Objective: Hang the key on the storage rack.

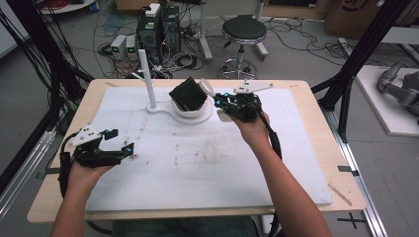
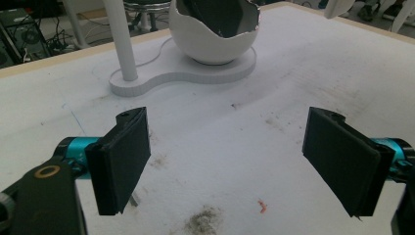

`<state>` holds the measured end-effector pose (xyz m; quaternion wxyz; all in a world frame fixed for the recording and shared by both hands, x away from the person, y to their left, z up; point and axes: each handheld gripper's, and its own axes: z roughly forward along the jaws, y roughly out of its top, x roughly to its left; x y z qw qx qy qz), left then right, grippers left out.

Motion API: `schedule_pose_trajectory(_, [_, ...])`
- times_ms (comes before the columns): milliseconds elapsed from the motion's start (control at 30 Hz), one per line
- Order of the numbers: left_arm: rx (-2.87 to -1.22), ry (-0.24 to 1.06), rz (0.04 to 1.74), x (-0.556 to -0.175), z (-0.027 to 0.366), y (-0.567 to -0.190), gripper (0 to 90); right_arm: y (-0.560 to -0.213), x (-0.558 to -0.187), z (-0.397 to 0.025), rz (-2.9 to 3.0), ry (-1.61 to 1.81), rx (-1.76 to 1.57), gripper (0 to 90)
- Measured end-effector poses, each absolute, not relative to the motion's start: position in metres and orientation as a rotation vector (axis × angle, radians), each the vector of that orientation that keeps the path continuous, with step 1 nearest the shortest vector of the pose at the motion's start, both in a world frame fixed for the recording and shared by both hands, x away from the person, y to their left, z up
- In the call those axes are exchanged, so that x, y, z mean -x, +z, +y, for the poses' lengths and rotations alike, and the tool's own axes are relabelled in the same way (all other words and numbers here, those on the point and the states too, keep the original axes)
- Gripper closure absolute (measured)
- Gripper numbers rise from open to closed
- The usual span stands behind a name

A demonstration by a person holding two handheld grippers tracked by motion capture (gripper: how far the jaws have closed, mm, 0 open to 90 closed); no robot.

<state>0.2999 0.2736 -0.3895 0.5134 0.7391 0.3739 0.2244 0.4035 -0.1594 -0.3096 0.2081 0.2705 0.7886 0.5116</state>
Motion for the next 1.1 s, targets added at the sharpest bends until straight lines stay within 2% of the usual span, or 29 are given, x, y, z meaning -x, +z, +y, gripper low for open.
schedule_pose_trajectory(1100, [-1.774, 0.588, 0.938, -0.286, 0.291, -0.389, 17.9, -0.254, -0.445, -0.032, 2.244, 1.363, -0.493, 82.8])
